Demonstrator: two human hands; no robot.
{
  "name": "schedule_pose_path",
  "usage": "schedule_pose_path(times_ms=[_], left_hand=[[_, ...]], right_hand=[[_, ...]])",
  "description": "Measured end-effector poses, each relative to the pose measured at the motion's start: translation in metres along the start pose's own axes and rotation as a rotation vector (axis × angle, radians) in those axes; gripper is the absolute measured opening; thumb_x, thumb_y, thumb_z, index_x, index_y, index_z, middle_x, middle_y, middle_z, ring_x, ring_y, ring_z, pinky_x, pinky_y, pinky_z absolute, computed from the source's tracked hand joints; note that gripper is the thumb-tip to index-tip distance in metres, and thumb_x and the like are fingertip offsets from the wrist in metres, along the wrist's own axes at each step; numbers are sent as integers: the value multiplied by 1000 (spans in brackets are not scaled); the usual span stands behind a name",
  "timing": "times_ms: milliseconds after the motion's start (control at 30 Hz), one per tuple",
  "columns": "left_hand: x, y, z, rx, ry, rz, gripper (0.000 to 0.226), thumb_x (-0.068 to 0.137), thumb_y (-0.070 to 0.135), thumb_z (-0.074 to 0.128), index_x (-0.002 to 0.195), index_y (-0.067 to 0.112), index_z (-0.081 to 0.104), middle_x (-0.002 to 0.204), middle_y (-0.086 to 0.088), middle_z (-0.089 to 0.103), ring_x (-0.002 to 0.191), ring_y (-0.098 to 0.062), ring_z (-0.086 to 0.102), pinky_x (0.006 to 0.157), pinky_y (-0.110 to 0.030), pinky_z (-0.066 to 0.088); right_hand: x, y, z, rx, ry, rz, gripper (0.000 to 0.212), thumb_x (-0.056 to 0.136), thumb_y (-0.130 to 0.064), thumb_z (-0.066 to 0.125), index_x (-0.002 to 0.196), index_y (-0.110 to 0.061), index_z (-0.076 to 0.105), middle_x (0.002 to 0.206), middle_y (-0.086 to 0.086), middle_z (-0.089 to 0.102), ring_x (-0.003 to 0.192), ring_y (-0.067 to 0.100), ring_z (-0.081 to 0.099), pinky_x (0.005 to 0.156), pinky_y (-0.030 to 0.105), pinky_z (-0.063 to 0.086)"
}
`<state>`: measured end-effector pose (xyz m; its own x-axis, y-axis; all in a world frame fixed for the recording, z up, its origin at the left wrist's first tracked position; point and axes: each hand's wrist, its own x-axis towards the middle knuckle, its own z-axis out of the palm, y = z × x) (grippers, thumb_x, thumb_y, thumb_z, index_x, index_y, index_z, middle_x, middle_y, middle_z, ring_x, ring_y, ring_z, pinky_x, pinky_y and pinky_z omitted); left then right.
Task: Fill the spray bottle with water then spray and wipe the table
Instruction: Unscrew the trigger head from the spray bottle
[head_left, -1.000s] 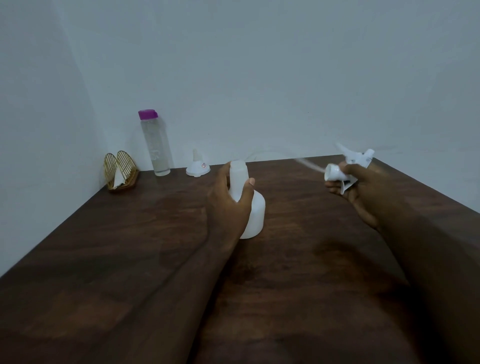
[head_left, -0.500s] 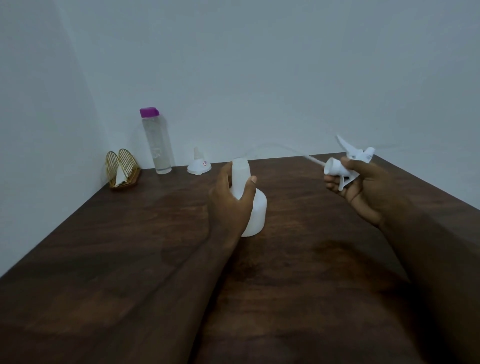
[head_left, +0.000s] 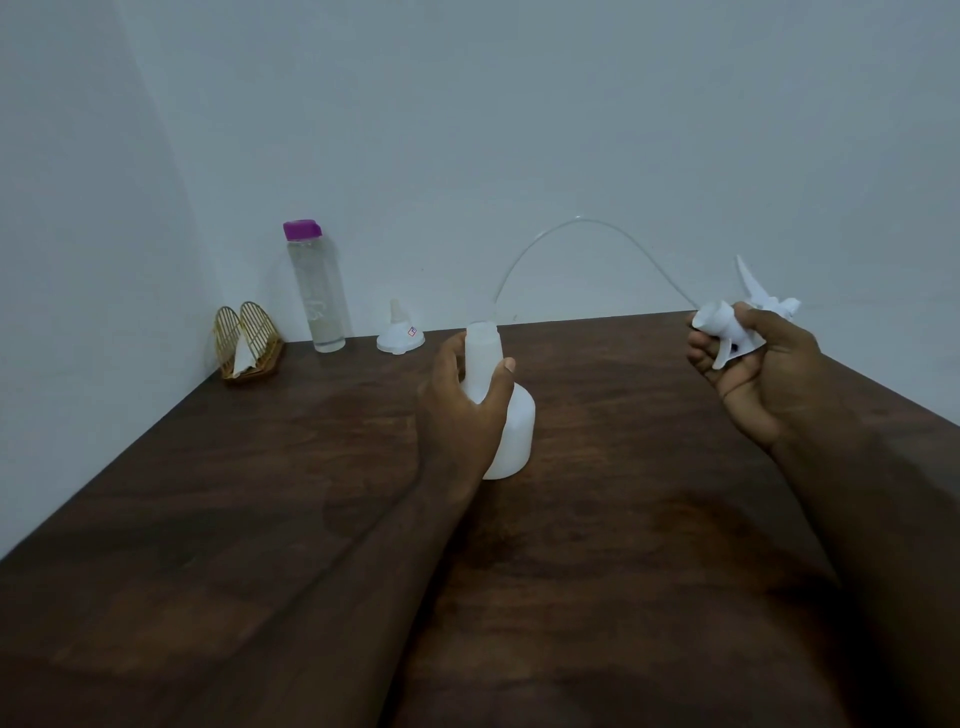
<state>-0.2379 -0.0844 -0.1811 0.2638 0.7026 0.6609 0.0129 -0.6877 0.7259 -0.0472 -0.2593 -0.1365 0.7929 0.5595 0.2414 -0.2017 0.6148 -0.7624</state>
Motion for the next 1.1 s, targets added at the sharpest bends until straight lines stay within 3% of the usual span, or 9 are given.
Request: schedule_pose_path(times_ms=[267,333,467,733,933,1033,1100], left_hand=[[2,0,1,3,-3,18,41,87,34,70,123,18,57,96,34,49,90,27,48,73,2,36],[2,0,1,3,1,12,41,87,35,70,122,19,57,95,34,50,88,23,50,76,-1,36],[1,1,-1,-8,4,21,41,86,35,70,122,19,58,98,27,54,92,10,51,79,-8,41],[1,2,-1,-13,4,24,40,86,36,70,120,19,58,101,22,58,94,5,54,80,-8,40],[0,2,-2,-15,3,15,38,87,35,69,119,20,58,96,29,56,91,14,54,79,-4,39],[0,3,-2,0,-3,13,40,87,36,69,122,20,57,99,27,54,88,9,54,79,-4,38],[0,3,-2,-4,0,12,41,87,36,69,122,20,57,101,25,54,89,9,53,81,-7,39]], right_hand=[[1,-1,2,-23,-16,20,20,103,-15,38,95,-10,56,67,4,71,56,12,66,62,24,59],[2,1,1,-74,-19,39,20,103,-15,39,95,-6,55,68,6,71,55,13,67,61,24,59],[5,8,-2,-276,7,32,23,101,-16,44,115,2,49,77,16,65,56,16,68,54,25,57],[6,11,-1,-293,-60,88,20,102,-18,42,103,0,53,66,10,66,54,14,66,52,24,55],[5,9,-1,-237,-100,113,23,102,-18,40,108,2,51,76,12,64,54,13,62,51,22,52],[3,10,-2,-226,-98,126,21,103,-17,40,100,-1,53,69,9,66,52,13,62,50,22,52],[3,10,-3,-266,-90,115,22,102,-16,41,106,2,52,78,17,63,54,15,63,52,24,53]])
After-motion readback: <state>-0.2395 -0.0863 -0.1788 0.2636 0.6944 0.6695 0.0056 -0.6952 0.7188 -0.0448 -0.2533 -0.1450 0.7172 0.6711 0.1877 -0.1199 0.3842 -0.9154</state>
